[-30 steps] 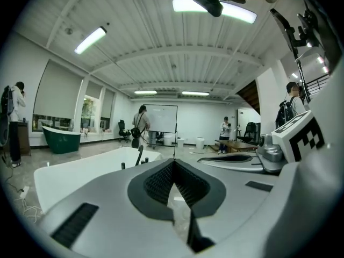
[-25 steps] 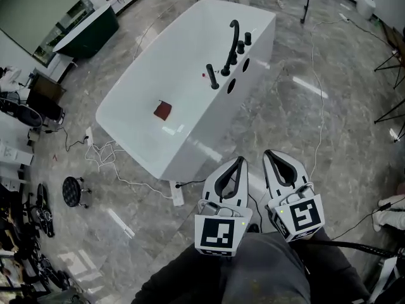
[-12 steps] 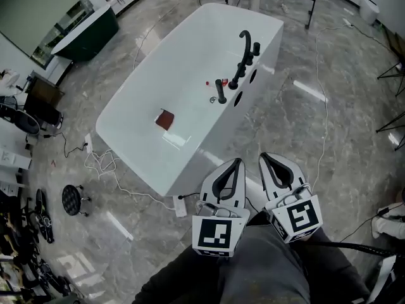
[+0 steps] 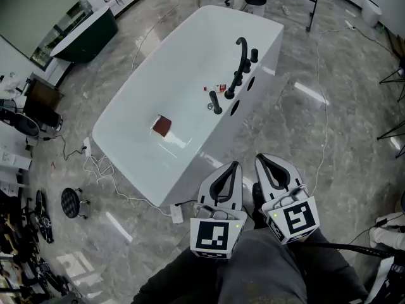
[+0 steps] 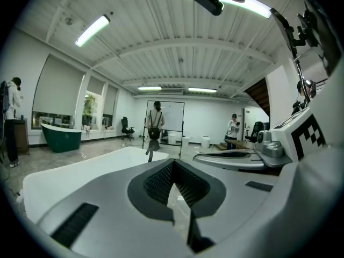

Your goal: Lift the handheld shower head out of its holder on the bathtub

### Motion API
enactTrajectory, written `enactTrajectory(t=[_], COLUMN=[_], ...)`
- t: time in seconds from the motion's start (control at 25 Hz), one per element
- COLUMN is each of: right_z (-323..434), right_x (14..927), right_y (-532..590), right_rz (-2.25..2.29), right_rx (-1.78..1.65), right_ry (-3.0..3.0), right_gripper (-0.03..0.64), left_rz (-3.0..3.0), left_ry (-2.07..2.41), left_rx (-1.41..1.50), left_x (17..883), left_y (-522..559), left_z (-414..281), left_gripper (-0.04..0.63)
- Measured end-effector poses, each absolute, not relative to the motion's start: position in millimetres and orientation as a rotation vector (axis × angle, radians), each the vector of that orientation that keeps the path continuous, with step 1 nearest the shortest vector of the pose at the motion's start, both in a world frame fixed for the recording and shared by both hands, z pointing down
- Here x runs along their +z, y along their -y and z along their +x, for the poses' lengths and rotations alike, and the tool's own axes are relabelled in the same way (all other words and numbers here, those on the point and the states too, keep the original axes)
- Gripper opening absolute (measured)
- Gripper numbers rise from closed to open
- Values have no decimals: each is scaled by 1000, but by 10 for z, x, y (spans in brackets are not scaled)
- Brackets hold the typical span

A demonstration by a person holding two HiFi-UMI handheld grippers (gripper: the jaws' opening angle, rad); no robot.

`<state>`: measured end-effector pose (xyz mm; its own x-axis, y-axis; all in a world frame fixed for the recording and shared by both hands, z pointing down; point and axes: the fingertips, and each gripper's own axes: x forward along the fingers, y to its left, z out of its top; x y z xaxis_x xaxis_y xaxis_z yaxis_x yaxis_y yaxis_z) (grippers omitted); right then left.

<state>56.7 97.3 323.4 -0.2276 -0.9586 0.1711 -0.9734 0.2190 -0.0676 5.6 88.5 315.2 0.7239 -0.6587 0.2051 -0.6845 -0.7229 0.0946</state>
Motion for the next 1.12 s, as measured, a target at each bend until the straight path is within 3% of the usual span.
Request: enactTrajectory(t=[0.64,1.12], right_z=[1555,1213], right_x=[3327,3502], right_y=[-111,467], right_rz=[1735,1543], right_rx=[314,317], right_ry=[2520,2616], right_gripper=[5,5], left_rz=[2646,2529], left_ry=[1314,1475], left_rx=[300,296], left_x=[3202,3376], left_y=[-144,366], left_z=[889,570], left_gripper=[3,3])
